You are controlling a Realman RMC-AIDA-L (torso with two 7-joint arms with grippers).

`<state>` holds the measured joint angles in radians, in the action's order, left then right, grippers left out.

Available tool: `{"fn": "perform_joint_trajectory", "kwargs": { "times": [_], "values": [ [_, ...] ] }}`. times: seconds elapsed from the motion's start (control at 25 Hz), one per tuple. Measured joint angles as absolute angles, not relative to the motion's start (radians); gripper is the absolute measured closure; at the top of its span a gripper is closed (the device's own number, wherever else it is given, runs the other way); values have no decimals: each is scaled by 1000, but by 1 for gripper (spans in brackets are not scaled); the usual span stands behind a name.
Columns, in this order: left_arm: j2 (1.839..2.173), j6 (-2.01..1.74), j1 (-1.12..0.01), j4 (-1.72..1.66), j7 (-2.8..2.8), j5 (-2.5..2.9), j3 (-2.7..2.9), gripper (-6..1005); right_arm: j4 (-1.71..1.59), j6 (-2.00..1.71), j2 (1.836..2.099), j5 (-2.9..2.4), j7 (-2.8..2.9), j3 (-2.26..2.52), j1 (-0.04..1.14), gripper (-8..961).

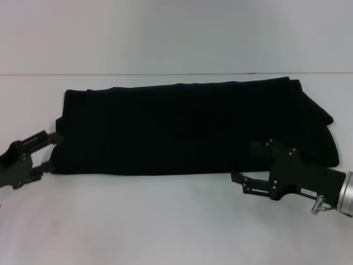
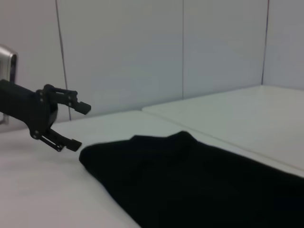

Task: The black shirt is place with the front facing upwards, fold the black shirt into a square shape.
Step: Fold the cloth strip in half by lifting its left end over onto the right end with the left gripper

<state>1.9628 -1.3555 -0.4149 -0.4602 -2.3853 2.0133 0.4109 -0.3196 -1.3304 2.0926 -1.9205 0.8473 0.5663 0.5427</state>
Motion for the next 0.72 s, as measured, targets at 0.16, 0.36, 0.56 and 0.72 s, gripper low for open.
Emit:
{"fn": "perform_joint_trajectory", "kwargs": {
  "times": [0.16, 0.36, 0.56, 0.72],
  "values": [
    [1961, -1322, -420, -458, -2418, 2053, 411, 79, -307, -1301, 2095, -1921, 832, 573, 544, 7],
    [1958, -1285, -434, -451, -2446, 2072, 419, 80, -306, -1287, 2095, -1920, 831, 573, 544, 7],
    [1957, -1245, -435, -442, -2470, 2079, 422, 81, -305, -1287, 2095, -1917, 831, 572, 545, 7],
    [1956, -1218, -438, -438, -2484, 2101, 422, 86, -305, -1286, 2095, -1916, 830, 568, 547, 7]
  ]
}}
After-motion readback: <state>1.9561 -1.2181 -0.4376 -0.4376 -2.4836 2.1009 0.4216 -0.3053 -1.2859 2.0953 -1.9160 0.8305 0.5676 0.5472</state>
